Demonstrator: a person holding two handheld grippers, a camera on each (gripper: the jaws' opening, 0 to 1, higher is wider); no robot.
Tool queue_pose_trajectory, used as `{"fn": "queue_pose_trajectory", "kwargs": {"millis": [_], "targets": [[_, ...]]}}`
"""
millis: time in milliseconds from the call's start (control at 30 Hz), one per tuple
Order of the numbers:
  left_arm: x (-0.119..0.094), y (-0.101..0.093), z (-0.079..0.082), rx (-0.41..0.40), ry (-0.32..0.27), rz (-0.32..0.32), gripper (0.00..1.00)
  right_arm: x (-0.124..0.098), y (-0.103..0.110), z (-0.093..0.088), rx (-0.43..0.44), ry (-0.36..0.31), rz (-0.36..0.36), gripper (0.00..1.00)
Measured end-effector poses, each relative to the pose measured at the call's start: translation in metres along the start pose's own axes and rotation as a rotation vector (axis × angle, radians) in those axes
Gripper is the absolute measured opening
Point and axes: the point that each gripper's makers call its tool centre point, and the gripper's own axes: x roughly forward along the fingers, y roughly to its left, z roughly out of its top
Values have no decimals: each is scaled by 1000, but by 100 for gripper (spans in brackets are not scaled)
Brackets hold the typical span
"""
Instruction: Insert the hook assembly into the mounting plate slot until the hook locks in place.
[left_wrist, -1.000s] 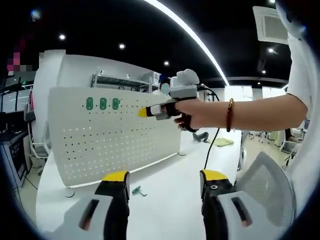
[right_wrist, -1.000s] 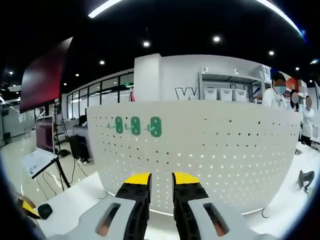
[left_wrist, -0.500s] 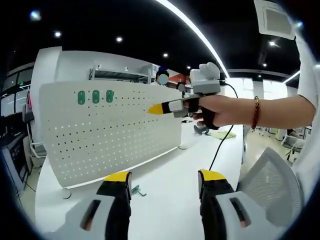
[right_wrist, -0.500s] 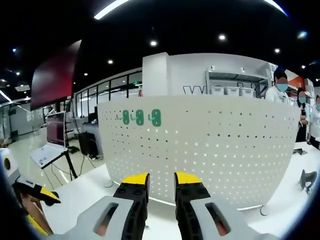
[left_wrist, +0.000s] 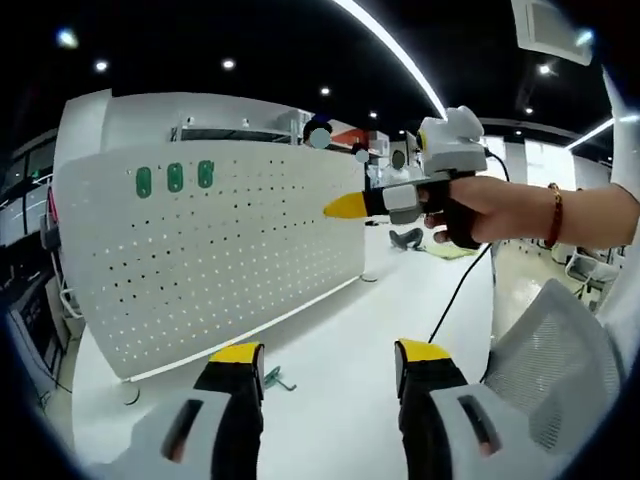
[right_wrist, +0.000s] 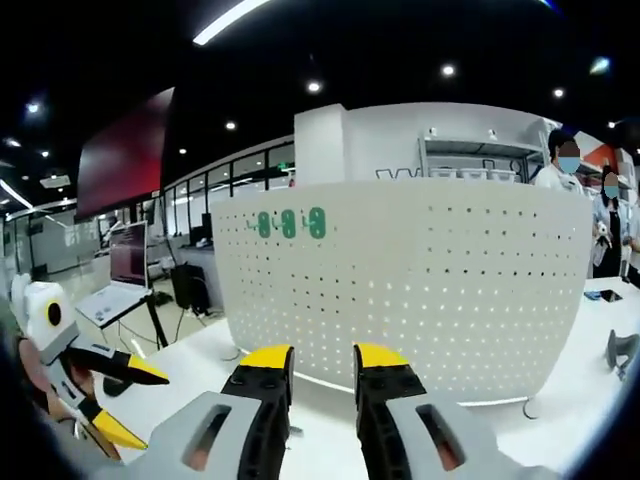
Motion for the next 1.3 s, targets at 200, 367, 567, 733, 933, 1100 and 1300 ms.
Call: {"fn": "queue_pose_trajectory", "kwargs": {"millis": [200,367,567,733,933,1100,1300], "targets": [[10,6,-13,18,88,7,51,-11,1,-12,10,12,15,25],[18,8,-17,40,123,-8,50,-23,0,-19,14,15,15,26],[32,13,-27,86,190,-21,49,-38,-12,-27,49,10,4,26],[43,16,-37,109,248,-44,48,-47,-21,-32,69,8,-21,26],[57,25,-41,120,271,-61,48,-52,-28,-38,62,21,-31,26],[67,33,-49,114,298,-77,48,-57,-31,-43,59,32,-27,27],[75,41,-61,141,361,-96,47,-63,-35,-52,79,40,-42,27]]}}
